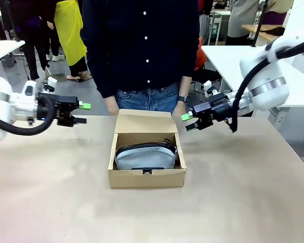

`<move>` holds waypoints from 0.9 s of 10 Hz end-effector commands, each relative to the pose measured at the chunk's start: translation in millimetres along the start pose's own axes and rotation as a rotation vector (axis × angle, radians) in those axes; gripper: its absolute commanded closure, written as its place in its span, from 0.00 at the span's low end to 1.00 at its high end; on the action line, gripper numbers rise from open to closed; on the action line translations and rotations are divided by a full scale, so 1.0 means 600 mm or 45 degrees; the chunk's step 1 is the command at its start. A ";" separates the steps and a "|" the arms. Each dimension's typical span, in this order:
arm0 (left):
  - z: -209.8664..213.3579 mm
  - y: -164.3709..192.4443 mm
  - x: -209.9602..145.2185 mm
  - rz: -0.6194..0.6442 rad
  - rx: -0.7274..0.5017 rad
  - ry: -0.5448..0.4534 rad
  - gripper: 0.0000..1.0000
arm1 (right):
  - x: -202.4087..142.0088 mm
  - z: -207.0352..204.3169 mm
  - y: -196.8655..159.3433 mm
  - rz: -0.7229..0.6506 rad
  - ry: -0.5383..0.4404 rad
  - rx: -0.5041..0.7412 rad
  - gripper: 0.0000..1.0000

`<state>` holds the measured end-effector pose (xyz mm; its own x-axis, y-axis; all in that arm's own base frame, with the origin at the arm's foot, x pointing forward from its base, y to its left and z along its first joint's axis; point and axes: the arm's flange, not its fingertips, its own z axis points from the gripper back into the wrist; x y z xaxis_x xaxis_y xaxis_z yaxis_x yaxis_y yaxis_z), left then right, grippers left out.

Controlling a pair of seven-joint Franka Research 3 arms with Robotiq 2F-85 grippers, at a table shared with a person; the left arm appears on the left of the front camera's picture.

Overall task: Pack the items into the box.
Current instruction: Close the Mailer Box.

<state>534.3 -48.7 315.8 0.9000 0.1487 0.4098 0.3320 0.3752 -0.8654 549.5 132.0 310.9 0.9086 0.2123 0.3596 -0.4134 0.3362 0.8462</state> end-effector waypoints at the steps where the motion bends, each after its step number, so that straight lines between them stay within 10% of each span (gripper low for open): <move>1: -0.074 0.045 0.037 0.125 -0.029 -0.051 0.00 | 0.032 -0.039 -0.029 -0.064 -0.100 0.002 0.00; 6: -0.172 0.053 0.034 0.280 -0.253 0.132 0.00 | 0.040 -0.074 -0.061 -0.224 -0.177 0.128 0.00; 9: -0.161 0.066 0.031 0.217 -0.183 0.016 0.00 | 0.026 -0.079 -0.075 -0.200 -0.114 0.072 0.00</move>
<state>592.2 -120.8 261.7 0.9571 0.1727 0.2326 0.1970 0.2008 -0.9596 579.2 162.7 258.7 0.9640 0.0819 0.2529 -0.2658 0.3101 0.9128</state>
